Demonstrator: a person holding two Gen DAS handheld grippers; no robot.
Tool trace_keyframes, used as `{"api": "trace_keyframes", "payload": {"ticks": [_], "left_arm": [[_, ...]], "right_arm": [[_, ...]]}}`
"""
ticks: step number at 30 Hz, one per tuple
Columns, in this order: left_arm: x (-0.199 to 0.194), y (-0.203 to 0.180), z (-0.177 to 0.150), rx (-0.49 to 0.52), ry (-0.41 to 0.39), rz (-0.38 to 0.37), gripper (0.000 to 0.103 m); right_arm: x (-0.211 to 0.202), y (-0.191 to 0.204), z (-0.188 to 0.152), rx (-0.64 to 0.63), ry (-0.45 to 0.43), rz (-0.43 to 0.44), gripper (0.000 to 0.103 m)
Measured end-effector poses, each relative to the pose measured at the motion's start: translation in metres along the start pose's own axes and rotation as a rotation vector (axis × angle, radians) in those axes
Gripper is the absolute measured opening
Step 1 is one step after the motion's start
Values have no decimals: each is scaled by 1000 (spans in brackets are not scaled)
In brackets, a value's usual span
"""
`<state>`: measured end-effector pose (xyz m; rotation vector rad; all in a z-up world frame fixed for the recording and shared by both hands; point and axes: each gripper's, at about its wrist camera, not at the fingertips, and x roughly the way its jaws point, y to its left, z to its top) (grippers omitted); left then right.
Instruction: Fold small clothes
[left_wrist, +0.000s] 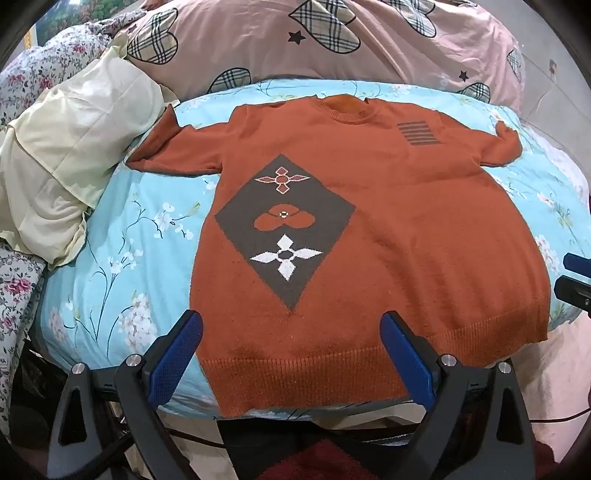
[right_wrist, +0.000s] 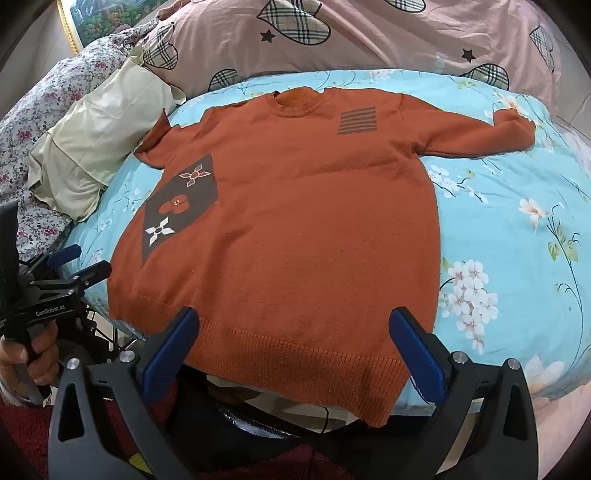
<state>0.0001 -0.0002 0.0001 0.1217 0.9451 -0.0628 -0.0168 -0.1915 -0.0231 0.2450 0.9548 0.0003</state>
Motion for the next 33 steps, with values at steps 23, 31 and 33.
{"api": "trace_keyframes", "payload": {"ticks": [23, 31, 33], "left_arm": [[-1, -6, 2, 11, -13, -1, 97], [0, -8, 3, 24, -21, 6, 97], [-1, -9, 3, 22, -27, 5, 97]], "right_arm": [[-3, 0, 1, 1, -10, 1, 102], [-4, -1, 3, 2, -11, 1, 102], [-4, -1, 4, 2, -11, 3, 102]]}}
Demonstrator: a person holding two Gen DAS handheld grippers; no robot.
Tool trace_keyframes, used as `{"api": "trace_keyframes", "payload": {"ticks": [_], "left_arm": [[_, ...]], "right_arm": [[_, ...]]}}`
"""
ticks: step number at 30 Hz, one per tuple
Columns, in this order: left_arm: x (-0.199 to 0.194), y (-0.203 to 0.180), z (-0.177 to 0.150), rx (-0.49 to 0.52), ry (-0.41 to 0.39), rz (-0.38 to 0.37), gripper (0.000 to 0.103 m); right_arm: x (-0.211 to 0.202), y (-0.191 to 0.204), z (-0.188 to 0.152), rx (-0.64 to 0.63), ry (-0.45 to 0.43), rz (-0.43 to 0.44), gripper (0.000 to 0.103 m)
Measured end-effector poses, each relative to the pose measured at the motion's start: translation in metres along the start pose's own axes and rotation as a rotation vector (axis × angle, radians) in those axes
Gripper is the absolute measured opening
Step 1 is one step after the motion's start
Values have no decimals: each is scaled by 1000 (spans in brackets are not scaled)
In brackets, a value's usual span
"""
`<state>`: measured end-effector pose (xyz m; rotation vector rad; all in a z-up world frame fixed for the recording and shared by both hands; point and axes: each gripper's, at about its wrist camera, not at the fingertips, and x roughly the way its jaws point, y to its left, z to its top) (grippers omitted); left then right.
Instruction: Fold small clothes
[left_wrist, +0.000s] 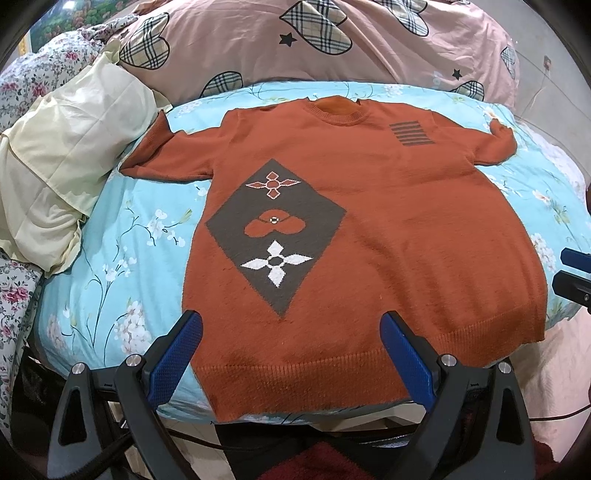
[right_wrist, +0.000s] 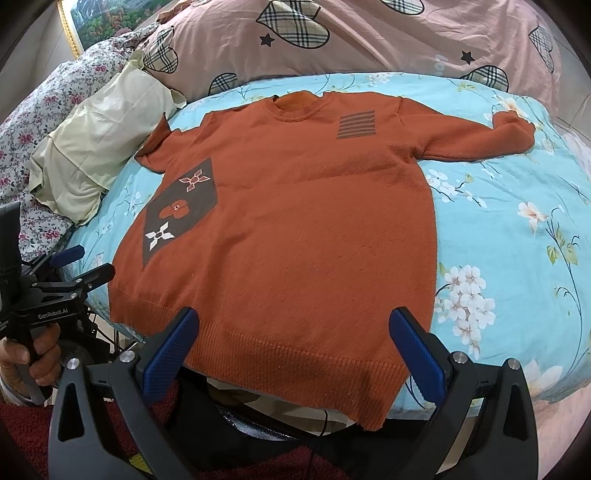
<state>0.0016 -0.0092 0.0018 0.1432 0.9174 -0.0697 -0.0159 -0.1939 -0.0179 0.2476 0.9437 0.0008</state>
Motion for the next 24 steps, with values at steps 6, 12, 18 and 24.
{"api": "trace_keyframes", "payload": {"ticks": [6, 12, 18, 24], "left_arm": [[0, -3, 2, 28, -29, 36, 97], [0, -6, 3, 25, -58, 30, 97], [8, -8, 5, 11, 15, -12, 97], [22, -8, 8, 16, 50, -33, 97]], "right_arm": [[1, -1, 2, -4, -4, 6, 102], [1, -1, 2, -3, -5, 8, 102], [4, -3, 2, 6, -1, 12, 102], [15, -18, 6, 40, 11, 10, 102]]}}
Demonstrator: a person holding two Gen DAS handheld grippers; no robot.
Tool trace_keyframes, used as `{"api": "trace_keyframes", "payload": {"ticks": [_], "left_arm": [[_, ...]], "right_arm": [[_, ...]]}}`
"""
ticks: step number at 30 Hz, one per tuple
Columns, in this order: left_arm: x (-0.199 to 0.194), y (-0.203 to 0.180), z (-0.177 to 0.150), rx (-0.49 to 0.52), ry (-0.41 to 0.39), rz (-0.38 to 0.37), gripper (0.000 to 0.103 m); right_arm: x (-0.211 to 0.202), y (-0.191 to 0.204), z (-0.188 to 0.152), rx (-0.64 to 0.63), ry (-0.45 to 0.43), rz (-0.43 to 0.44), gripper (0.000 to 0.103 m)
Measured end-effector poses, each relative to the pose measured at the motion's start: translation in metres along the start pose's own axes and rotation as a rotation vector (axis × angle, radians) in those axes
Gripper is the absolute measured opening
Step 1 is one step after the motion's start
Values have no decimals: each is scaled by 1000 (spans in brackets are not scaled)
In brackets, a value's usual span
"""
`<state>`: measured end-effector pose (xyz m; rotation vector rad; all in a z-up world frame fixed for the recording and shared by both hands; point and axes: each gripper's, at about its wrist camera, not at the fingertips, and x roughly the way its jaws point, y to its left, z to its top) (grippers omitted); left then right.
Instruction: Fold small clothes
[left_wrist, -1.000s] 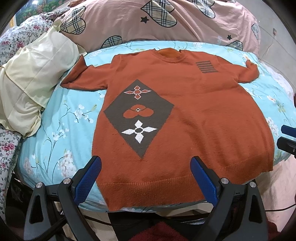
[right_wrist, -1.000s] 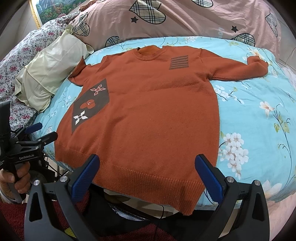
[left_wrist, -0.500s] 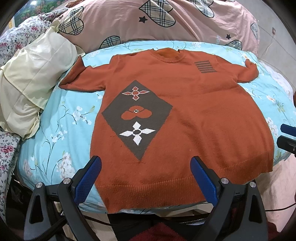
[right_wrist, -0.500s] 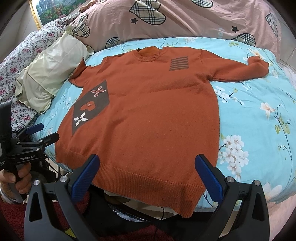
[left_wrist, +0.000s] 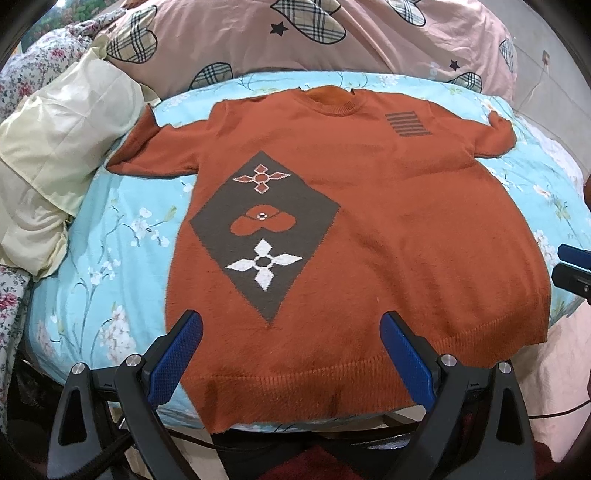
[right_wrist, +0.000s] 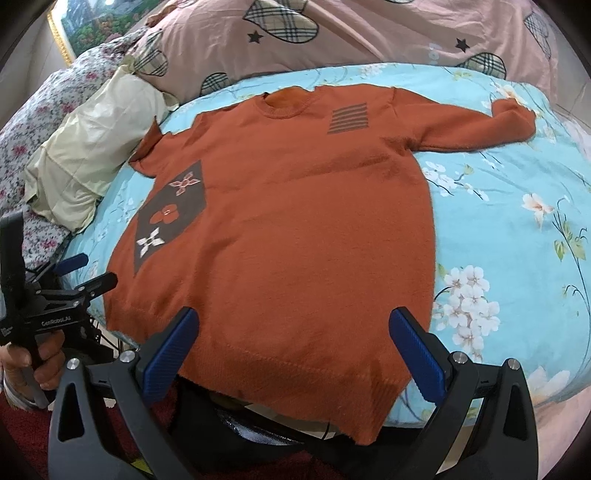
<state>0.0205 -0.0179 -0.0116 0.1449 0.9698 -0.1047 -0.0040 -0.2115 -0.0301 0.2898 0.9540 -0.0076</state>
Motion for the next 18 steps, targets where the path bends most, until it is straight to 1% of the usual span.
{"api": "trace_keyframes", "payload": {"ticks": [4, 8, 11, 14, 16, 17, 18], "left_arm": [[11, 1, 7, 8, 28, -2, 97], [23, -2, 21, 6, 25, -7, 97], [31, -4, 31, 6, 25, -12, 97], [39, -9, 39, 7, 33, -19, 97], [43, -12, 44, 12, 40, -20, 97], [45, -14, 48, 13, 42, -24, 97], [47, -16, 50, 13, 43, -27, 97]], "right_arm": [[2, -23, 10, 59, -23, 12, 102], [4, -59, 24, 142, -48, 3, 102], [4, -95, 38, 213, -74, -11, 98], [2, -133, 56, 273, -109, -48, 90], [-2, -160, 70, 307, -138, -73, 82], [-5, -184, 81, 346, -163, -95, 80], [-6, -197, 89, 371, -173, -105, 76]]}}
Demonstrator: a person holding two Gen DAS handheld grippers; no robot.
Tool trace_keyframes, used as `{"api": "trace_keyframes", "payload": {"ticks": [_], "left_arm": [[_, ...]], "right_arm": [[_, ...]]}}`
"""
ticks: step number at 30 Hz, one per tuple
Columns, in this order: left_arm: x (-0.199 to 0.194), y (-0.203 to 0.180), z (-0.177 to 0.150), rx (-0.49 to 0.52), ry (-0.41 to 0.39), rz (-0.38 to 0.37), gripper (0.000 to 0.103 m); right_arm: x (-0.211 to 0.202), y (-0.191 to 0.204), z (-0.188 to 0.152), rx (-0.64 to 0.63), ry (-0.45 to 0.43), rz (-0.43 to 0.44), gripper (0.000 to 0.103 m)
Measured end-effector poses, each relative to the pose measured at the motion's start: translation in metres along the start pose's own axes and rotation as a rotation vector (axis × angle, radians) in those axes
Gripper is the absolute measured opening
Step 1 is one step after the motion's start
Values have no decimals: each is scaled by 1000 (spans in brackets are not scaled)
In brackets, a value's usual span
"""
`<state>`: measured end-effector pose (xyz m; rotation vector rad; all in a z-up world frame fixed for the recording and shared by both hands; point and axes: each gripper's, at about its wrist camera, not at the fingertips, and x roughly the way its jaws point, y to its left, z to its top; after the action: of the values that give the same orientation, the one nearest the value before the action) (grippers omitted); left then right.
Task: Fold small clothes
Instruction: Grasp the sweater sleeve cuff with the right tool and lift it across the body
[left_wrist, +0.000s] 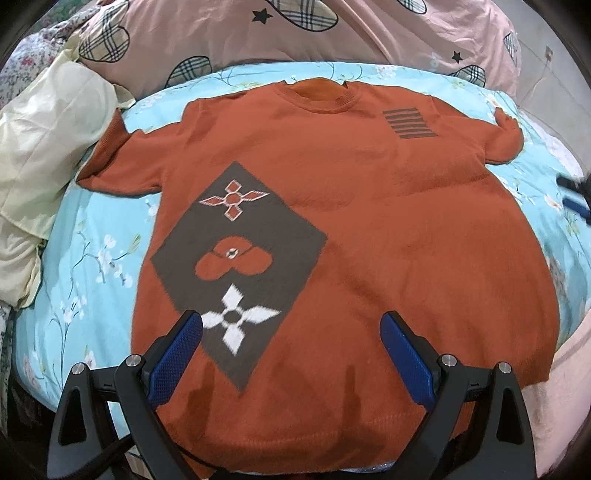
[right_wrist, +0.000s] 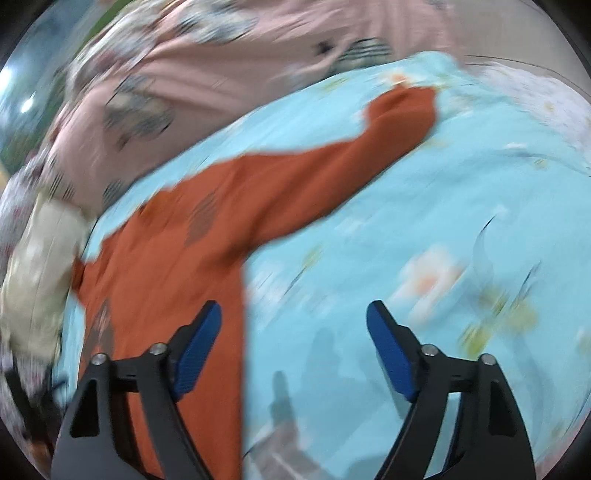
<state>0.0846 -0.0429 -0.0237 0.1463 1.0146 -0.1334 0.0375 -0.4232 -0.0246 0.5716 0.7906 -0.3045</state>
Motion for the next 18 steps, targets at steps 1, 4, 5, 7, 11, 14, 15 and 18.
{"api": "trace_keyframes", "payload": {"ticks": [1, 4, 5, 7, 11, 14, 15, 18], "left_arm": [[2, -2, 2, 1, 4, -1, 97], [11, -6, 8, 1, 22, -6, 97], [16, -8, 10, 1, 34, -7, 97], [24, -11, 14, 4, 53, -5, 97], [38, -16, 24, 11, 82, 1, 97], [49, -21, 33, 16, 112, 4, 97], [51, -22, 36, 17, 116, 4, 97], [60, -26, 45, 24, 128, 4, 97]], "right_arm": [[3, -13, 16, 29, -19, -14, 70], [15, -53, 66, 101, -72, -67, 60], [22, -67, 85, 128, -81, -84, 57], [35, -90, 113, 181, -95, -81, 53], [67, -123, 163, 246, -115, -129, 52], [91, -134, 190, 236, -133, -151, 52], [98, -139, 197, 242, -135, -154, 52], [125, -158, 215, 261, -114, -176, 52]]}}
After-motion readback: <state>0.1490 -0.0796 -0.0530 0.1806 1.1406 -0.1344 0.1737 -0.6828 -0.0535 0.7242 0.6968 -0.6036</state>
